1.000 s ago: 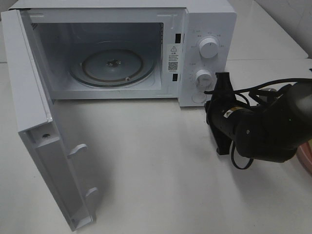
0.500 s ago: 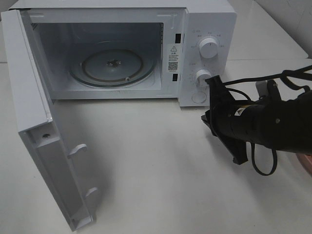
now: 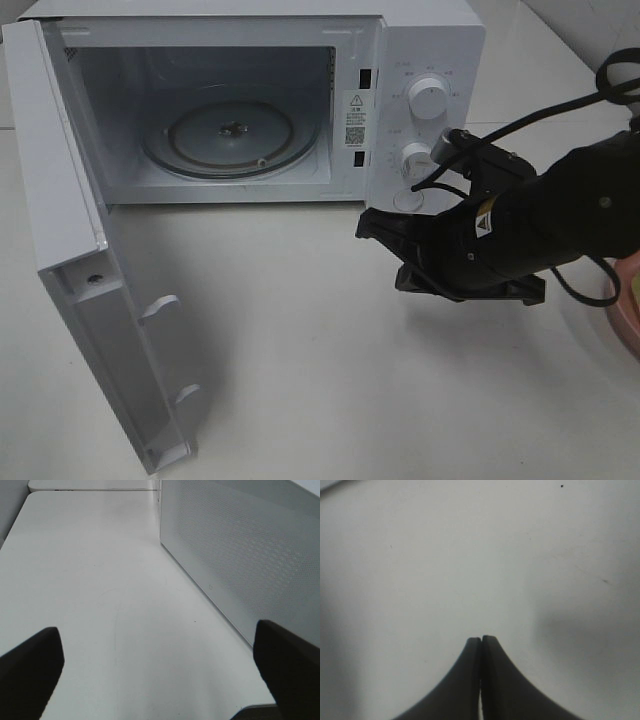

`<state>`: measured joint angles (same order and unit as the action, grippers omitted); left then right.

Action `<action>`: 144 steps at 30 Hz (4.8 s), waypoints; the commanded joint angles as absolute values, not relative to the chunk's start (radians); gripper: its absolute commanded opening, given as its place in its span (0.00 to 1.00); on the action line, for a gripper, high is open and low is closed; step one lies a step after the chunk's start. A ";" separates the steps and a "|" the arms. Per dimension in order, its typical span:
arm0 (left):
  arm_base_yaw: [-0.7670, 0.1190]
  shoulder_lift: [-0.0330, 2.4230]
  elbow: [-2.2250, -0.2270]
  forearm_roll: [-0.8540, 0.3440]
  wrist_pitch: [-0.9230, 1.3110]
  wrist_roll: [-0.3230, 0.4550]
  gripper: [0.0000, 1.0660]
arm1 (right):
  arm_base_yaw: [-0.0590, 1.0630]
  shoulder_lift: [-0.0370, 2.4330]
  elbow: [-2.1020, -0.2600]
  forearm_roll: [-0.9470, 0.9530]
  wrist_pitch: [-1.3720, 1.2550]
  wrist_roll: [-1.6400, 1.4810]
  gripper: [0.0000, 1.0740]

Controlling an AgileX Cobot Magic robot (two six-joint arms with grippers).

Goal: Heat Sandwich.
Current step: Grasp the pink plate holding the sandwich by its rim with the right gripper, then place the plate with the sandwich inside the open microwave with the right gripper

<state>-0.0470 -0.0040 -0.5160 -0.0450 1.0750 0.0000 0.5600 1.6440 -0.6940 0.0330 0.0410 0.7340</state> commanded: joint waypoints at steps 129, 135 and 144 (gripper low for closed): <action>-0.044 -0.024 -0.516 -0.051 1.066 0.000 0.92 | 0.057 1.753 -0.740 -0.254 0.464 0.150 0.48; -0.044 -0.024 -0.516 -0.051 1.066 0.000 0.92 | 0.057 1.753 -0.740 -0.312 0.472 0.242 0.00; -0.044 -0.024 -0.516 -0.051 1.066 0.000 0.92 | 0.063 1.753 -0.740 -0.311 0.474 0.242 0.00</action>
<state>-0.0470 -0.0040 -0.5160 -0.0450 1.0750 0.0000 0.0600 1.7490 -0.7390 -0.3180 0.4690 0.2230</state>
